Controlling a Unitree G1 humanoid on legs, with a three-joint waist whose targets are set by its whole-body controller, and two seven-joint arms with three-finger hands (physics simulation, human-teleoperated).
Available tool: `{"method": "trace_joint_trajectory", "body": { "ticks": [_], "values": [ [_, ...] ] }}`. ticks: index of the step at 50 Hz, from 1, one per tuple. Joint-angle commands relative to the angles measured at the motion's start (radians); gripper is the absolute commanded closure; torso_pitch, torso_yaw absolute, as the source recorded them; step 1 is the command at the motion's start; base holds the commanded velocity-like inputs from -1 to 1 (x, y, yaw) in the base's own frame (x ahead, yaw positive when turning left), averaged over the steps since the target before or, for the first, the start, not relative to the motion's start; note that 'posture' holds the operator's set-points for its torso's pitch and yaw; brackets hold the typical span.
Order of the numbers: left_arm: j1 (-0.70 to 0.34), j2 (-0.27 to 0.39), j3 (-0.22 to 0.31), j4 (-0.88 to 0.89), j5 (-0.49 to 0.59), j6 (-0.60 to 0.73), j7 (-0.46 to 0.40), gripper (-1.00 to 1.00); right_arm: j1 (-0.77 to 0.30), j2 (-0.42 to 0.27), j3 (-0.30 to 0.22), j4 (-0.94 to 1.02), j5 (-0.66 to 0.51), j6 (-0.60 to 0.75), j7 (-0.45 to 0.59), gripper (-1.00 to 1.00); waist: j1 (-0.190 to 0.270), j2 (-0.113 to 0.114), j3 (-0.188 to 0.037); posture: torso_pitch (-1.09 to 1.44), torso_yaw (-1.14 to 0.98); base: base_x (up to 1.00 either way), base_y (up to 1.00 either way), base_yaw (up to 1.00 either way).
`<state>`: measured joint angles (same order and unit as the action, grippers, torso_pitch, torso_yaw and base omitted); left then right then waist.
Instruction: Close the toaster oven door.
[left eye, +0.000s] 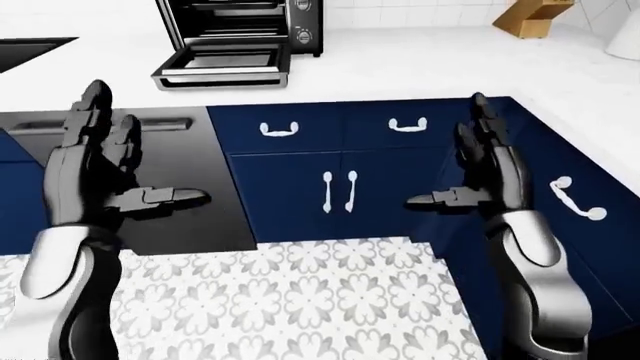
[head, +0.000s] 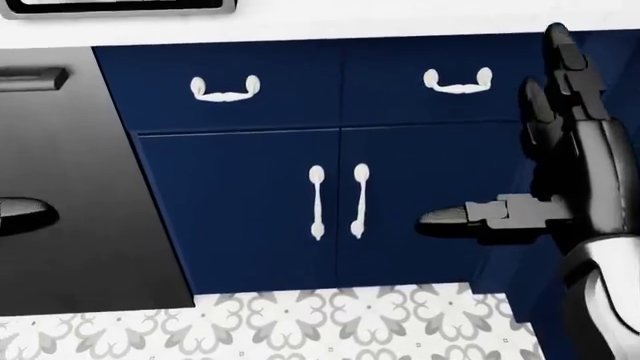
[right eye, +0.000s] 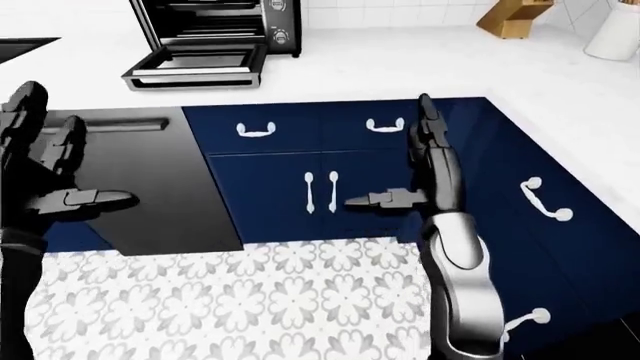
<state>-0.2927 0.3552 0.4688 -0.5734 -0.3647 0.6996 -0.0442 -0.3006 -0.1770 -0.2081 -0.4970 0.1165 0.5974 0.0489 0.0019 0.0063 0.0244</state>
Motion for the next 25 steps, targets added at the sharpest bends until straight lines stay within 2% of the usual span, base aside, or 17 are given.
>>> {"method": "trace_joint_trajectory", "body": {
  "ticks": [1, 8, 13, 21, 23, 24, 25],
  "values": [
    [-0.029, 0.035, 0.024, -0.013, -0.036, -0.016, 0.018, -1.0, -0.037, -0.02, -0.017, -0.04, 0.016, 0.001, -0.002, -1.0, -0.001, 0.003, -0.016, 0.0, 0.0, 0.0, 0.0, 0.0],
    [-0.06, 0.126, 0.084, -0.038, -0.114, 0.044, 0.049, -1.0, -0.122, -0.089, -0.074, -0.066, 0.077, 0.086, -0.019, -1.0, -0.003, 0.009, -0.008, 0.0, 0.0, 0.0, 0.0, 0.0],
    [-0.078, 0.175, 0.119, -0.052, -0.174, 0.075, 0.078, -1.0, -0.133, -0.115, -0.077, -0.084, 0.089, 0.094, -0.03, -1.0, -0.002, 0.009, -0.003, 0.0, 0.0, 0.0, 0.0, 0.0],
    [-0.089, 0.218, 0.126, -0.017, -0.211, 0.053, 0.115, -1.0, -0.136, -0.127, -0.084, -0.09, 0.095, 0.094, -0.024, -1.0, -0.001, 0.012, 0.001, 0.0, 0.0, 0.01, 0.0, 0.0],
    [-0.085, 0.217, 0.128, -0.029, -0.226, 0.062, 0.124, -1.0, -0.132, -0.127, -0.087, -0.093, 0.099, 0.095, -0.024, -1.0, -0.002, 0.012, 0.008, 0.0, 0.0, 0.05, 0.0, 0.0],
    [-0.089, 0.22, 0.13, -0.027, -0.234, 0.065, 0.129, -1.0, -0.133, -0.128, -0.088, -0.096, 0.101, 0.098, -0.024, -1.0, -0.002, 0.016, -0.012, 0.0, 0.0, 0.05, 0.0, 0.0],
    [-0.09, 0.224, 0.131, -0.021, -0.235, 0.062, 0.13, -1.0, -0.136, -0.13, -0.088, -0.099, 0.103, 0.102, -0.025, -1.0, -0.001, 0.013, 0.015, 0.0, 0.0, 0.05, 0.0, 0.0]
  ]
}}
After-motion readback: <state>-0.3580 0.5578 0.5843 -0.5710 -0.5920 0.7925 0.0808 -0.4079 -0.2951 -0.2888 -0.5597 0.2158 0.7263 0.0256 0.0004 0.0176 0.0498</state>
